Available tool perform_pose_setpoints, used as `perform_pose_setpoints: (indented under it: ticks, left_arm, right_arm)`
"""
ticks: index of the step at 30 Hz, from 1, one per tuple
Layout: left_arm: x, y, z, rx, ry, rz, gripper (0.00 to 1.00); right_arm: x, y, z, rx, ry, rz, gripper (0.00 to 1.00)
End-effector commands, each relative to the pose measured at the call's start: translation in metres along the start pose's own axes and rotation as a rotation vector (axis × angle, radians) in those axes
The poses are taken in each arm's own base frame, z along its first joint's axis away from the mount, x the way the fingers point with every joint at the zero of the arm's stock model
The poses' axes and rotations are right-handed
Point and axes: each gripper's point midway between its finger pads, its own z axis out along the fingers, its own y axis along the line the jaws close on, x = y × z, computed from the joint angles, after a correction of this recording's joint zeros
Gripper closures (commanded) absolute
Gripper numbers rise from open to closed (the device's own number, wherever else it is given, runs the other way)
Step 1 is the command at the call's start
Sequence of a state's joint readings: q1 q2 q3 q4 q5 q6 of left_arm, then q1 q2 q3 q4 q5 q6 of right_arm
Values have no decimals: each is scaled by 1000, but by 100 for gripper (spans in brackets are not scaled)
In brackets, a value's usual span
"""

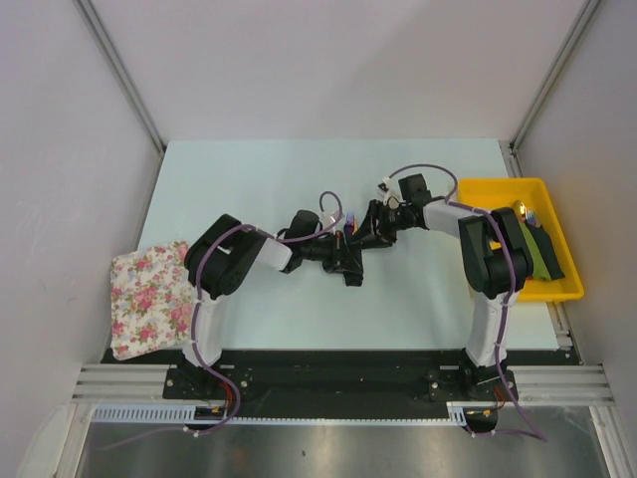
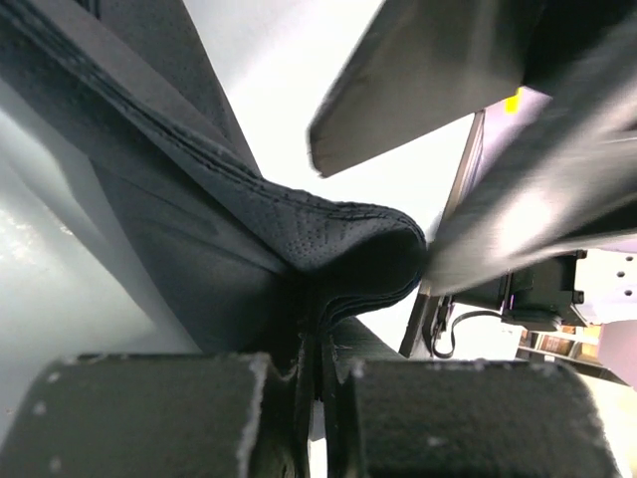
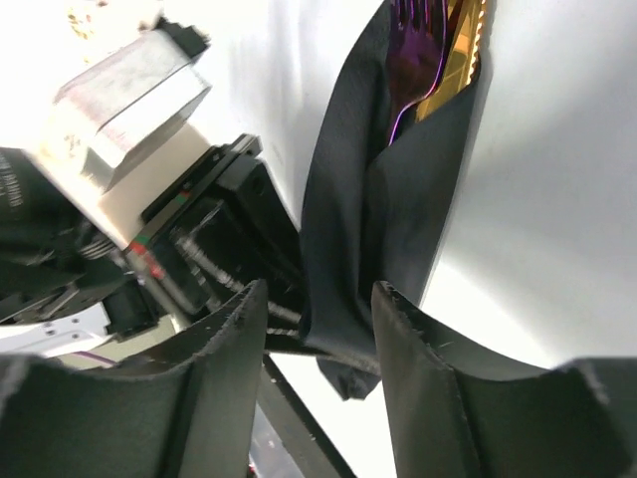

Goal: Place the utensils on the paper napkin and roll it up

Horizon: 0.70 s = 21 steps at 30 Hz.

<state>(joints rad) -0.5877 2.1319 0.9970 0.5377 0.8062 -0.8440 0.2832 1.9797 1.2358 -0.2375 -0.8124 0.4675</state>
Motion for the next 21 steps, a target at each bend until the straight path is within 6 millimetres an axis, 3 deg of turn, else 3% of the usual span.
perform_pose_setpoints:
  ticks: [1,7,8,11,13,18,21]
  left_arm:
    - [29,42,0,-155,61,-24,96]
    - [28,37,0,-145,65,-9,96]
    - [26,35,-1,-136,62,-7,94]
    - [25,15,-4,-52,67,14,81]
    - [12,-10,-10,37,19,41,70]
    - [4,-52,-29,194,-7,81,52]
    - [-1,-69,-41,233,-28,85,50]
  right_arm:
    - [-1,-7,10,34,26,-38,52]
    - [7,-26,15,96,67,-69,69]
    - [8,-28,15,105,70,-69,78]
    - [9,-36,14,126,71,-81,94]
    - [10,-40,15,130,76,-86,100]
    - [9,-52,18,139,88,-84,100]
    - [10,-57,19,142,97,-79,100]
